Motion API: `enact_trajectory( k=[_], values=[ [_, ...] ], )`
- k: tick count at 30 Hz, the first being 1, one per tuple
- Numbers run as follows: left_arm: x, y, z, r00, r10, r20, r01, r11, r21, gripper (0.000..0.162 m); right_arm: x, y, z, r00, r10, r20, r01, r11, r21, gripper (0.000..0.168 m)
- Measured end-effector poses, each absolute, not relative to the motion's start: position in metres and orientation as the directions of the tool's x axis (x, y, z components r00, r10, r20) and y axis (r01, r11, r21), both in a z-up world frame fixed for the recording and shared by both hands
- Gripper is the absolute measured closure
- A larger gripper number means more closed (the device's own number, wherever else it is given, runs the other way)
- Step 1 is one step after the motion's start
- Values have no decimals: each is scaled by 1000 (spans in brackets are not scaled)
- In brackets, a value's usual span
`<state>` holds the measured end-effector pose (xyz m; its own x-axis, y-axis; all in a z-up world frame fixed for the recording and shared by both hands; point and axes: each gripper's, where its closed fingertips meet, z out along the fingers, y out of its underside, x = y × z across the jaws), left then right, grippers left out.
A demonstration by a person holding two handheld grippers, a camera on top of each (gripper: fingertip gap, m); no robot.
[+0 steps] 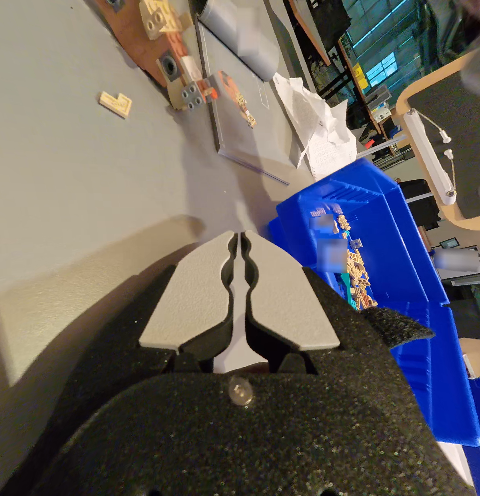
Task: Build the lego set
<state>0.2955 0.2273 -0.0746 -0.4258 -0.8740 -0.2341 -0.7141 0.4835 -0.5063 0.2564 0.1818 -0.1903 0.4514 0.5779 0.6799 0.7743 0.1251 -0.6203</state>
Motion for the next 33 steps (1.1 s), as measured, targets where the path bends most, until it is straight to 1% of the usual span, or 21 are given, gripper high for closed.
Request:
enact_trajectory(
  k=[2, 5, 8, 11, 14, 16, 20, 25, 30, 33],
  values=[
    [338, 254, -79, -429, -862, -270, -719, 507, -476, 132, 256, 182, -190, 451, 577, 681, 775, 127, -620, 166],
    [396, 302, -107, -385, -881, -276, -772, 471, -427, 137, 256, 181, -190, 452, 579, 679, 771, 130, -624, 166],
    [432, 339, -147, -291, -941, -174, -860, 337, -384, 140, 256, 181, -190, 450, 584, 675, 768, 133, -627, 167],
    [444, 358, -180, -198, -978, -64, -917, 208, -341, 144, 256, 180, -189, 449, 593, 669, 763, 136, -632, 167],
    [443, 363, -197, -187, -982, -29, -930, 186, -317, 144, 255, 179, -190, 439, 600, 668, 764, 141, -629, 167],
    [440, 367, -203, -201, -979, -36, -932, 202, -302, 143, 254, 178, -192, 424, 603, 675, 772, 148, -618, 167],
    [441, 364, -207, -210, -978, -6, -924, 200, -327, 141, 253, 177, -195, 404, 604, 687, 787, 154, -598, 167],
    [440, 369, -213, -215, -976, -25, -930, 213, -301, 141, 254, 177, -195, 405, 604, 686, 788, 150, -597, 166],
    [440, 367, -214, -224, -974, -19, -929, 219, -299, 142, 253, 177, -196, 396, 605, 690, 794, 152, -589, 167],
    [441, 364, -215, -232, -973, -12, -925, 224, -307, 146, 253, 177, -196, 396, 605, 690, 794, 152, -589, 167]
  ],
)
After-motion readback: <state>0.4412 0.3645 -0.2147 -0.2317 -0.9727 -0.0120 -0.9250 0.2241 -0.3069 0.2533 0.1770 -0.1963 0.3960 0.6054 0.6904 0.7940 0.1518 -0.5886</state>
